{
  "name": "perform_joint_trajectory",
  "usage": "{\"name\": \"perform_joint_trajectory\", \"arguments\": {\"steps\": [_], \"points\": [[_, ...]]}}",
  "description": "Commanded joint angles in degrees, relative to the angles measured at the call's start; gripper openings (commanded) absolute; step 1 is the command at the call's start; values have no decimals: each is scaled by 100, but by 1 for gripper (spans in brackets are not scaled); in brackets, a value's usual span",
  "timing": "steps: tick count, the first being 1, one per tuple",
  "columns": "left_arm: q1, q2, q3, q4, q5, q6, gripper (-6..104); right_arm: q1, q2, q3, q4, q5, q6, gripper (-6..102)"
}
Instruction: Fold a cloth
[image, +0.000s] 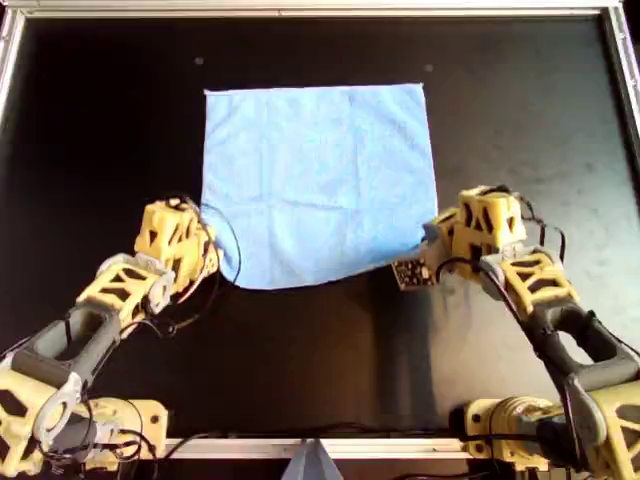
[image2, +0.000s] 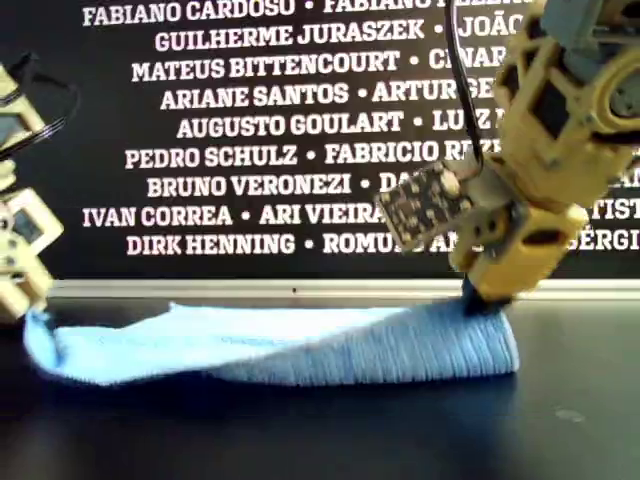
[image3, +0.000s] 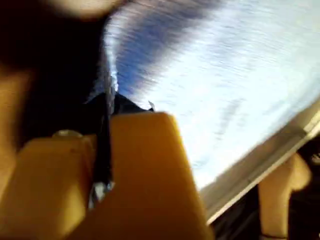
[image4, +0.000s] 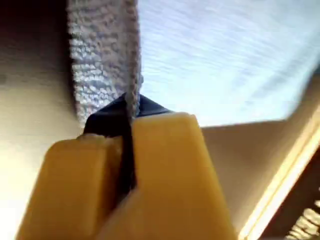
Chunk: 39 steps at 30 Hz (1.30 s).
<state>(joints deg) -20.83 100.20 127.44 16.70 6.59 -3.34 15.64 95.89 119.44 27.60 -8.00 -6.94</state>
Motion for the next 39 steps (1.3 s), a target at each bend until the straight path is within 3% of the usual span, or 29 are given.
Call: {"name": "perform_joint_trajectory", "arguments": {"steps": [1, 8, 22, 29, 39], "points": [[53, 79, -712, -70, -26, 26, -1, -62, 229, -677, -167, 26, 26, -2], [606, 44, -1433, -88, -26, 26, -1, -62, -211, -1485, -167, 26, -26, -2], [633, -2276, -3876, -176, -18, 18, -1, -79, -2672, -4333, -167, 26, -53, -2], [949, -3524, -5678, -176, -18, 26, -1, -378, -3911, -6012, -167, 26, -53, -2], [958, -5001, -7638, -167, -18, 26, -1, -448, -5607, -8262, -167, 18, -53, -2]]}}
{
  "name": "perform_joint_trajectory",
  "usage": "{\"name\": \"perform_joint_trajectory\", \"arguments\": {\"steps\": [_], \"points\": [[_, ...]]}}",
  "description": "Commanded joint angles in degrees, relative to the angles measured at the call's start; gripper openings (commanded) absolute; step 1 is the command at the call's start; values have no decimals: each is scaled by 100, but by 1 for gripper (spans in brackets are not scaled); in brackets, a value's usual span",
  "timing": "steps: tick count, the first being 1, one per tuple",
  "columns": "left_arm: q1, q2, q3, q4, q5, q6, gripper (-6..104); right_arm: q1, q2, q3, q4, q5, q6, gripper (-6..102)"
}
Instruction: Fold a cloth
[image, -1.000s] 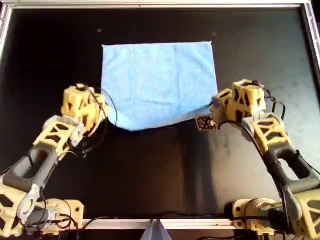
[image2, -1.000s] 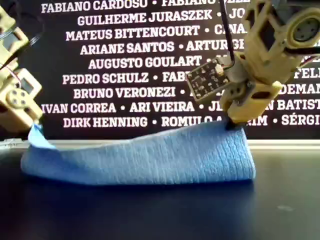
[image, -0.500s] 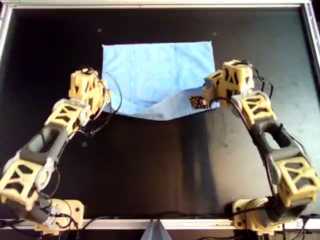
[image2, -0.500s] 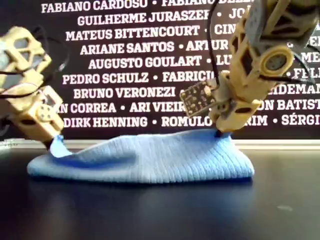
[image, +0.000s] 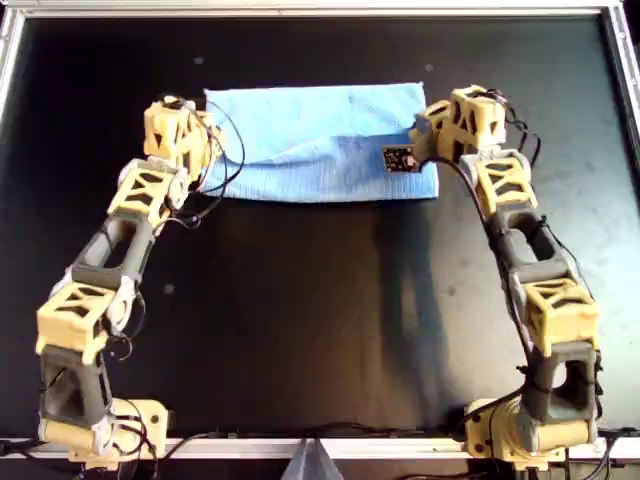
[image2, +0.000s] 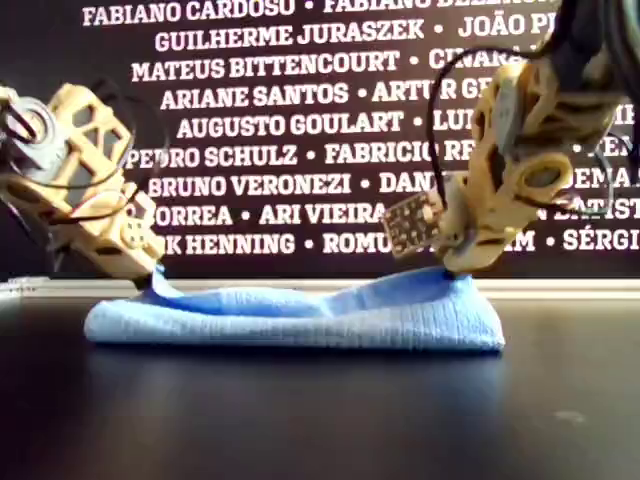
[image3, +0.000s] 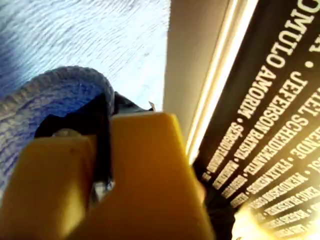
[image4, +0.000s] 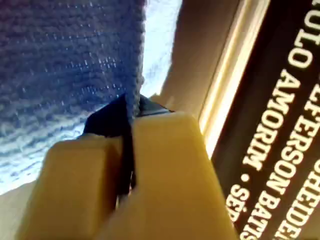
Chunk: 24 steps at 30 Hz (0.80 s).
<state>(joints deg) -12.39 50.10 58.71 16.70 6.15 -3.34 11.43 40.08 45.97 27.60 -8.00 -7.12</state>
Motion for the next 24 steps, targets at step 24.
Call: {"name": "perform_joint_trajectory", "arguments": {"steps": [24], "points": [[378, -773, -1995, -167, 18, 26, -1, -185, -1723, -3410, -167, 26, -44, -2]]}}
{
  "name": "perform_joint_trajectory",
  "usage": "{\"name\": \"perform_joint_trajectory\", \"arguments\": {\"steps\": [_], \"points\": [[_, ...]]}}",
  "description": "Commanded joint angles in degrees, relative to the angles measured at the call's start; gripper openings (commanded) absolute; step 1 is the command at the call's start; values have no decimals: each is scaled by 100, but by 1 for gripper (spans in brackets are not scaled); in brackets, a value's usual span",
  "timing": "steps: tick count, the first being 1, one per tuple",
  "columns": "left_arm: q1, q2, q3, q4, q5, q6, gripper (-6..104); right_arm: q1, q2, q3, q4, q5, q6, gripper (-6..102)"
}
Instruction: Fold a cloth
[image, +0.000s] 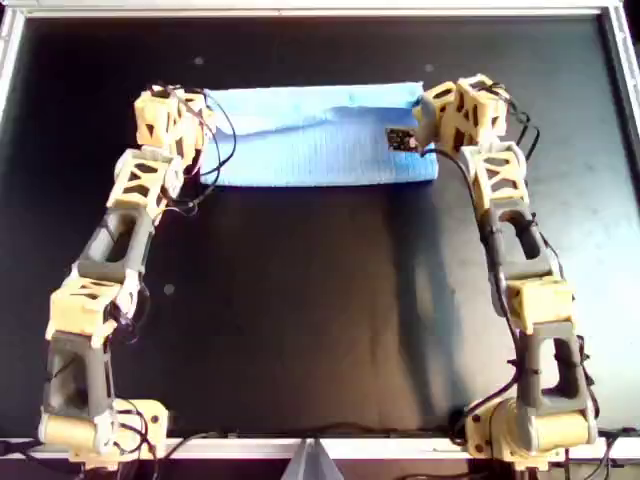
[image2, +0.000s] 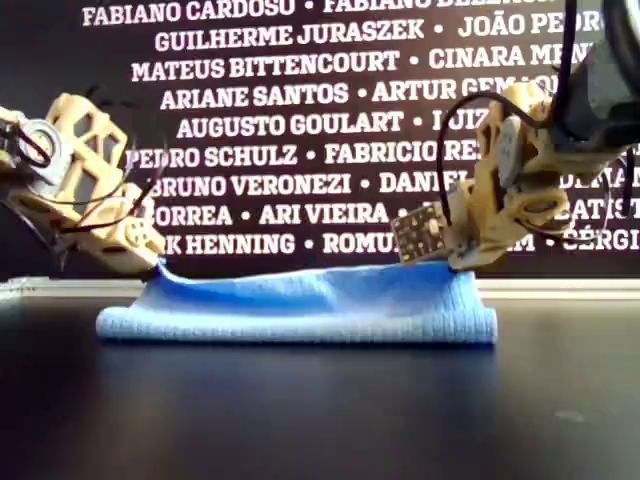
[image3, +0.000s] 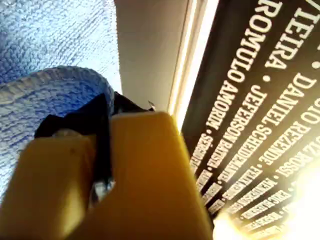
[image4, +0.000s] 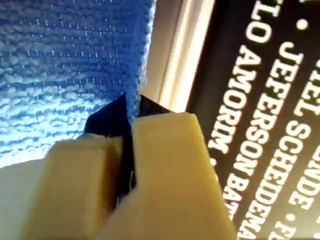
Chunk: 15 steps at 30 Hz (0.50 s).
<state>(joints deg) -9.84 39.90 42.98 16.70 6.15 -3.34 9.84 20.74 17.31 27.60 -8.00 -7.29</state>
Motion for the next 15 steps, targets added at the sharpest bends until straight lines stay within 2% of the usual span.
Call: {"name": "perform_joint_trajectory", "arguments": {"steps": [1, 7, 9, 12, 15], "points": [[123, 246, -422, -167, 18, 26, -1, -26, 211, -545, -167, 26, -26, -2], [114, 193, -422, -176, 26, 26, 0, -18, 123, -545, -167, 26, -26, -1], [114, 97, -431, -176, 114, 26, 1, -26, 114, -483, -167, 26, -26, 1], [114, 79, -352, -158, 123, 26, 10, -26, 114, -519, -167, 26, -26, 13], [123, 79, -316, -149, 62, 26, 28, -26, 123, -536, -167, 35, -26, 30]]}}
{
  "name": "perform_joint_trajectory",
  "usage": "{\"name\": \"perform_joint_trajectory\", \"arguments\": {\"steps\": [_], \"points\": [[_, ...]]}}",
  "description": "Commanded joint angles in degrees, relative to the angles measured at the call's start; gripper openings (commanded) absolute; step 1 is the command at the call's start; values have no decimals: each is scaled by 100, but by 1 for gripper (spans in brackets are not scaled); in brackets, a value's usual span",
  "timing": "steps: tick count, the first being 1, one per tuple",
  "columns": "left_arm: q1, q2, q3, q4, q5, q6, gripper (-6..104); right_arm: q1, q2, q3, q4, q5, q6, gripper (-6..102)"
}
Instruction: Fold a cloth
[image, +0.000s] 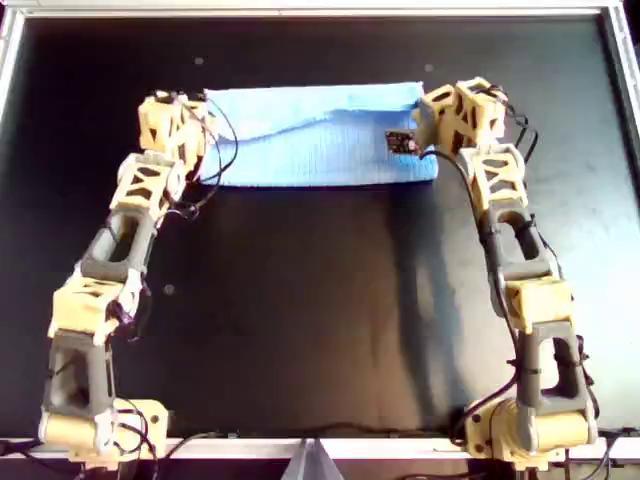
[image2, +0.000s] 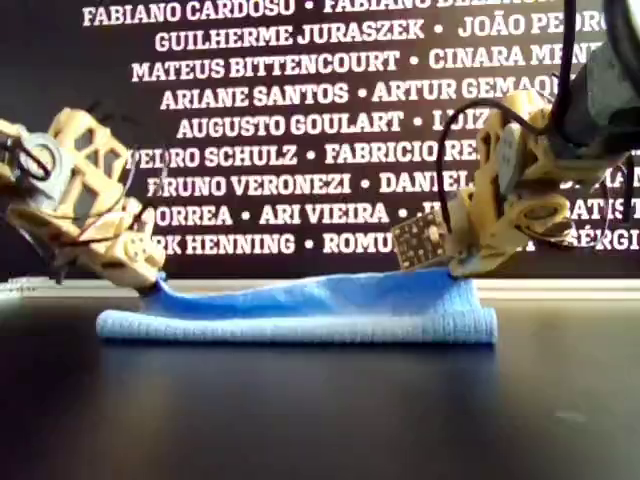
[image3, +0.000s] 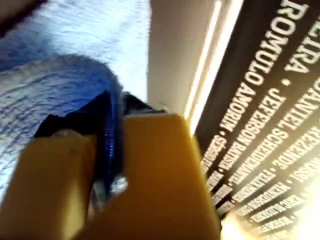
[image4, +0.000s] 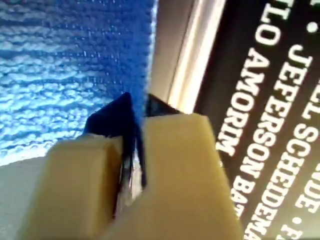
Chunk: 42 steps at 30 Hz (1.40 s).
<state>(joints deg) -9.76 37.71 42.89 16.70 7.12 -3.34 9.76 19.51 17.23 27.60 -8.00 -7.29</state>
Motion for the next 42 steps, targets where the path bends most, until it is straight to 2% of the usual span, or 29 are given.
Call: {"name": "perform_joint_trajectory", "arguments": {"steps": [1, 5, 9, 15, 20, 27, 32, 38, 42], "points": [[114, 299, -308, -149, -62, 26, 35, -18, 255, -527, -167, 35, -26, 35], [114, 299, -387, -158, -62, 18, 58, -18, 404, -475, -167, 35, -26, 50], [114, 413, -316, -141, -70, 18, 69, -26, 457, -536, -158, 35, -26, 53], [123, 791, -264, -9, -70, 26, 69, -44, 1151, -352, 44, 35, 53, 53], [88, 2259, 580, 721, -70, 26, 69, -97, 2276, -352, 1046, 26, 44, 53], [114, 5555, 2892, 1802, -79, 26, 69, -97, 4017, -360, 4271, 9, 62, 54], [79, 8165, 5159, 2013, -79, -53, 69, -97, 5080, -527, 6302, -18, 70, 54], [105, 10916, 7453, 2004, -79, -53, 69, -132, 6794, -308, 6469, 35, 88, 54], [105, 11944, 8156, 2004, -79, -35, 69, -220, 7743, 738, 6478, 44, 369, 53]]}}
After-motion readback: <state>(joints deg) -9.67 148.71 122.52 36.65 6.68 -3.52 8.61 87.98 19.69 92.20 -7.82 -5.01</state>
